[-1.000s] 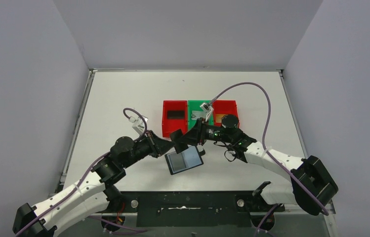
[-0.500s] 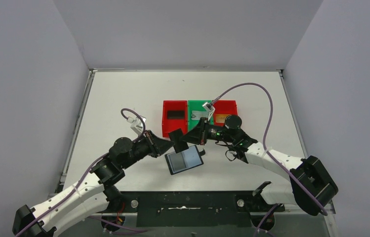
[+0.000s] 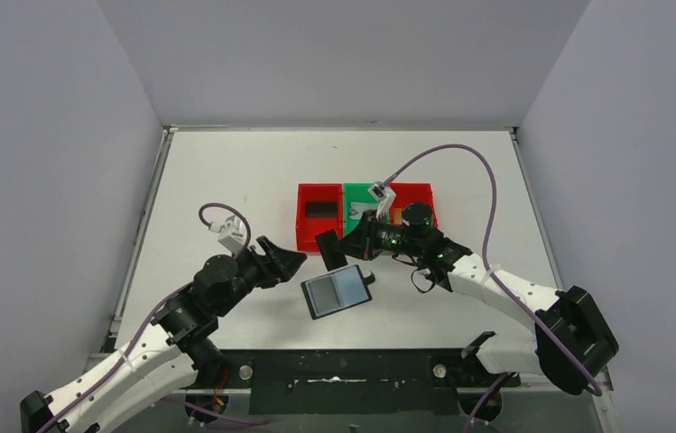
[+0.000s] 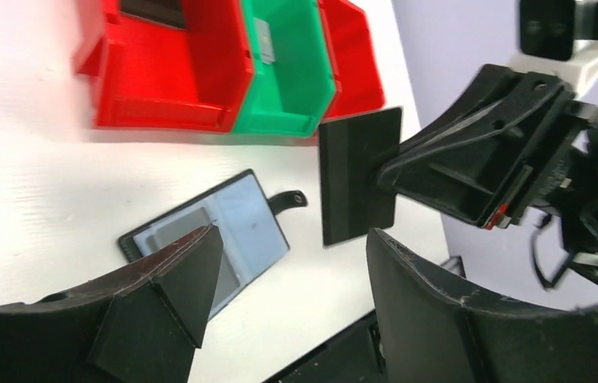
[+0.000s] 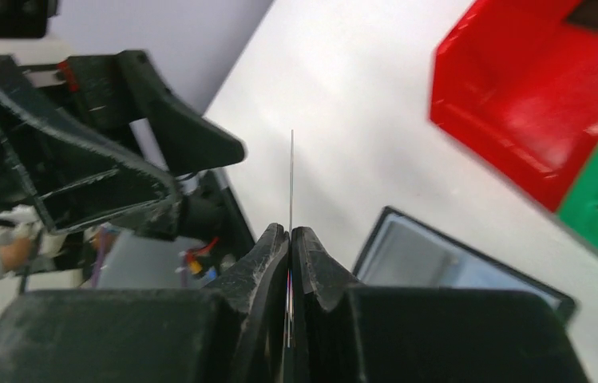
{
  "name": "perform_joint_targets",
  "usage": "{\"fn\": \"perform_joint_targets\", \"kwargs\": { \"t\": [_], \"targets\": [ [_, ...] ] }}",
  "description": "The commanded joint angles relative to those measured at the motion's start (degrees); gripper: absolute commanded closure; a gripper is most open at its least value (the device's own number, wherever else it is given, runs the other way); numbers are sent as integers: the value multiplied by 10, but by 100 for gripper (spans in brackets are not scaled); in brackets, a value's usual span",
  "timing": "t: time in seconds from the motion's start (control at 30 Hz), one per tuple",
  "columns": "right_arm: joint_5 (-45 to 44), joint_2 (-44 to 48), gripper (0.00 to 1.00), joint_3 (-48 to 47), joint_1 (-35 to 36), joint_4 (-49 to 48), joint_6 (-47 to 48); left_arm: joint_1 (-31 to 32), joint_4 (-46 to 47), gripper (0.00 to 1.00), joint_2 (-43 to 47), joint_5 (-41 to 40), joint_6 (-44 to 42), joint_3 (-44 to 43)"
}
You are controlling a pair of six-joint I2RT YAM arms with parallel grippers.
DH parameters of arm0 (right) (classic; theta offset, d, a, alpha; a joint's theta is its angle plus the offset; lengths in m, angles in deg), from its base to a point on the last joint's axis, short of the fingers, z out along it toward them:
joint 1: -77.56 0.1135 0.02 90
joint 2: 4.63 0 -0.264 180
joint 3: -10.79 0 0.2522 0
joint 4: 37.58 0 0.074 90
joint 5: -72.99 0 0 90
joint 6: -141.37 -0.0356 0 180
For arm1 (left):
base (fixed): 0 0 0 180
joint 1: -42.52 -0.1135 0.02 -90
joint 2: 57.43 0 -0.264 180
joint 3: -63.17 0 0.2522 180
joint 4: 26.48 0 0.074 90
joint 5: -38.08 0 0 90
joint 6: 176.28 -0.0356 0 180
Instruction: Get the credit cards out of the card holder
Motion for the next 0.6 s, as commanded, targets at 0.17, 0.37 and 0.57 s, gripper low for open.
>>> {"fn": "perform_joint_targets", "kwargs": {
  "t": [0.17,0.37,0.57],
  "targets": [
    [-310,0,99,-129,33,189,314,-3,-157,11,21,-134,36,-53],
    [-408,-45,100,-143,99,114,570,-4,-228,9,24,-163,66,-60],
    [-373,-134,100,-219,105,126,699,-4,-296,8,32,-195,85,-76]
  ]
}}
